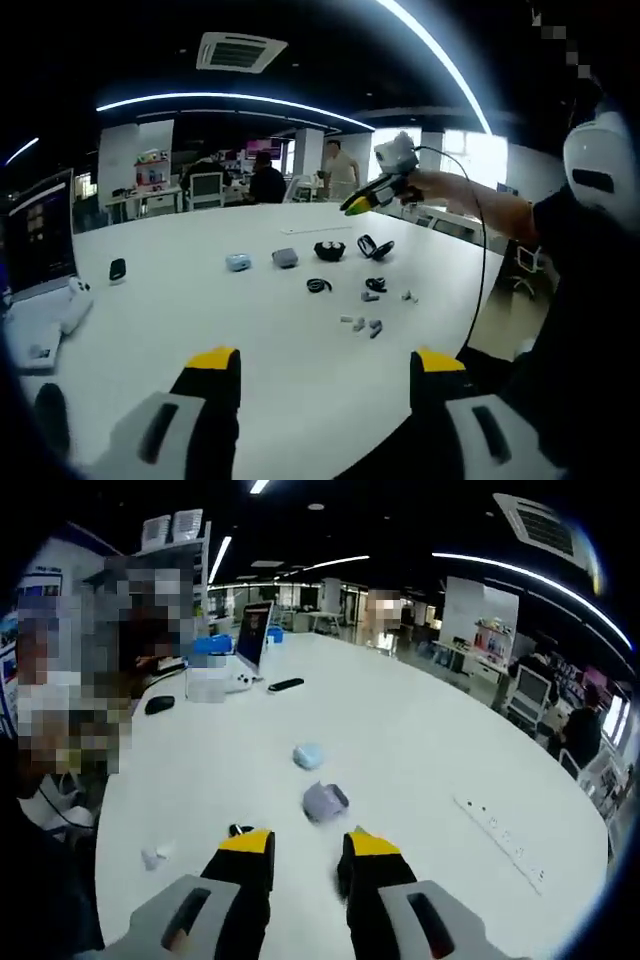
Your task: Pick up the earbuds from the table and place the earbuds into the earbud case
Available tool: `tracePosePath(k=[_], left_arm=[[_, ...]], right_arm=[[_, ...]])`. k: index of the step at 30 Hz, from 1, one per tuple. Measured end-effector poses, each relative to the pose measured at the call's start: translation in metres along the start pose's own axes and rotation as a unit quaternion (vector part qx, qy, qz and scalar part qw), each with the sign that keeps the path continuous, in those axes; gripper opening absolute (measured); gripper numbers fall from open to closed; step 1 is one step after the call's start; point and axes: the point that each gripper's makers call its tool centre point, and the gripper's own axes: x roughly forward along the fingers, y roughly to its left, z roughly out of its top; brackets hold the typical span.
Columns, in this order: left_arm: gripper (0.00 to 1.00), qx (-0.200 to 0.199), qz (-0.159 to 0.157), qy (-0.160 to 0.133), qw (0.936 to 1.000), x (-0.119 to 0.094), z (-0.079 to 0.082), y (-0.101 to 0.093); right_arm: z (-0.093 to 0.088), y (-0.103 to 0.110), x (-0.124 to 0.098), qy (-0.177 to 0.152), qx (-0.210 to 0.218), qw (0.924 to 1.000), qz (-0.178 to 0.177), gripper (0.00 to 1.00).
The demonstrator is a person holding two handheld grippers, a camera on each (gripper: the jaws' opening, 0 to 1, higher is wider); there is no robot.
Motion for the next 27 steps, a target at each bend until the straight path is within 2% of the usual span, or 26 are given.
tracePosePath(k=[2,3,6,9,13,16,17,20,23,25,27], left_arm=[[0.69,-0.017,0.002,-0.011,0.9998,-0.003,-0.002,-0.001],[0.69,-0.021,0.002,-0.014,0.9997,-0.004,-0.003,-0.002],[0.69,-0.027,0.002,-0.013,0.9996,-0.007,-0.013,-0.006],[0.69,-0.039,0.006,-0.015,0.9991,-0.012,-0.019,-0.006],[0.69,-0.045,0.015,-0.016,0.9988,-0.021,-0.024,-0.003],[0.69,-0.051,0.024,-0.017,0.9983,-0.027,-0.027,-0.001],[0.69,-0.054,0.027,-0.018,0.9980,-0.030,-0.029,0.000],[0.69,-0.058,0.032,-0.016,0.9976,-0.036,-0.033,-0.001],[0.68,-0.063,0.037,-0.016,0.9972,-0.039,-0.037,0.000],[0.68,-0.069,0.037,-0.017,0.9968,-0.039,-0.040,-0.001],[0.68,-0.074,0.036,-0.016,0.9965,-0.038,-0.044,-0.003]], right_arm=[[0.003,-0.007,0.013,0.006,0.004,1.0000,-0.005,0.26],[0.001,-0.003,0.014,0.010,0.004,0.9999,-0.005,0.26],[0.006,-0.019,0.035,0.026,0.002,0.9997,-0.005,0.24],[0.006,-0.021,0.053,0.050,-0.015,0.9987,0.000,0.22],[0.010,-0.027,0.070,0.066,-0.033,0.9972,-0.013,0.22],[0.012,-0.027,0.085,0.082,-0.047,0.9955,-0.009,0.22],[0.010,-0.030,0.093,0.103,-0.065,0.9925,-0.008,0.22],[0.004,-0.035,0.109,0.138,-0.086,0.9866,-0.006,0.20],[-0.006,-0.038,0.120,0.184,-0.101,0.9777,0.010,0.17],[-0.010,-0.041,0.125,0.204,-0.093,0.9744,0.013,0.15],[-0.011,-0.040,0.131,0.210,-0.094,0.9730,0.023,0.15]])
